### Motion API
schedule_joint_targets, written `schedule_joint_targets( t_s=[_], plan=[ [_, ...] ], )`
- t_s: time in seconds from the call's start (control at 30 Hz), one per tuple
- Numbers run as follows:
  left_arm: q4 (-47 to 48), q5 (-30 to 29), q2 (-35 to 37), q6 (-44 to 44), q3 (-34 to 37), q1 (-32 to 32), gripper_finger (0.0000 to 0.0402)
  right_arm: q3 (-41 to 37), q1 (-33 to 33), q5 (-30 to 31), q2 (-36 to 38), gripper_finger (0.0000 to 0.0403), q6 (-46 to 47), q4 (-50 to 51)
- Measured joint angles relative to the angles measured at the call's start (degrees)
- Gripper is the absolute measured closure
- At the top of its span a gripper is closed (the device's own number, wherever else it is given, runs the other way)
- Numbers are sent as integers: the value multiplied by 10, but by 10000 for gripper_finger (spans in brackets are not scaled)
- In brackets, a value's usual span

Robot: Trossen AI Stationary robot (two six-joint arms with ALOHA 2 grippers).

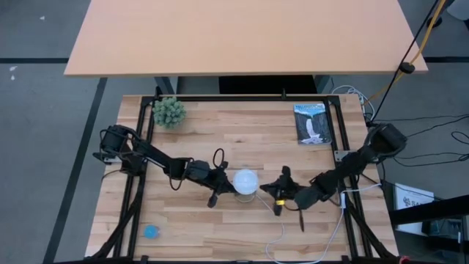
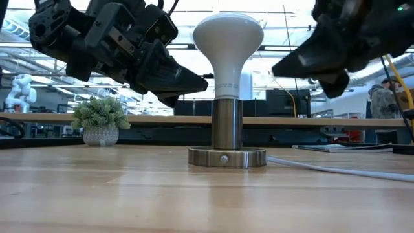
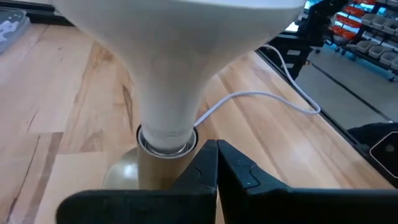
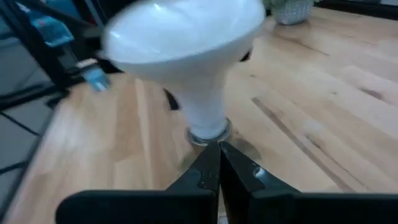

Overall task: Screw lightbulb
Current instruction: Insert the white light bulb into the gold lamp

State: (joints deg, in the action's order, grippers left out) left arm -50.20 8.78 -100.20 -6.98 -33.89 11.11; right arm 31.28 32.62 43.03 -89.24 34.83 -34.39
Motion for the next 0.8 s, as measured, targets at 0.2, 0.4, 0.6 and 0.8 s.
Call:
schedule_joint_targets(
  t_s=[0.2, 0.4, 0.6, 0.8],
  plan=[
    [-1, 0, 0, 3, 0, -4, 402, 8, -31, -52, -30, 403, 34, -10],
    [-3, 0, 0, 11, 0, -10, 402, 17, -49, -71, -50, 403, 22, -26],
    [-9, 0, 0, 11, 0, -9, 402, 18, -53, -73, -51, 403, 14, -25],
    [-11, 0, 0, 11, 0, -9, 402, 18, -57, -74, -51, 403, 5, -35]
  ],
)
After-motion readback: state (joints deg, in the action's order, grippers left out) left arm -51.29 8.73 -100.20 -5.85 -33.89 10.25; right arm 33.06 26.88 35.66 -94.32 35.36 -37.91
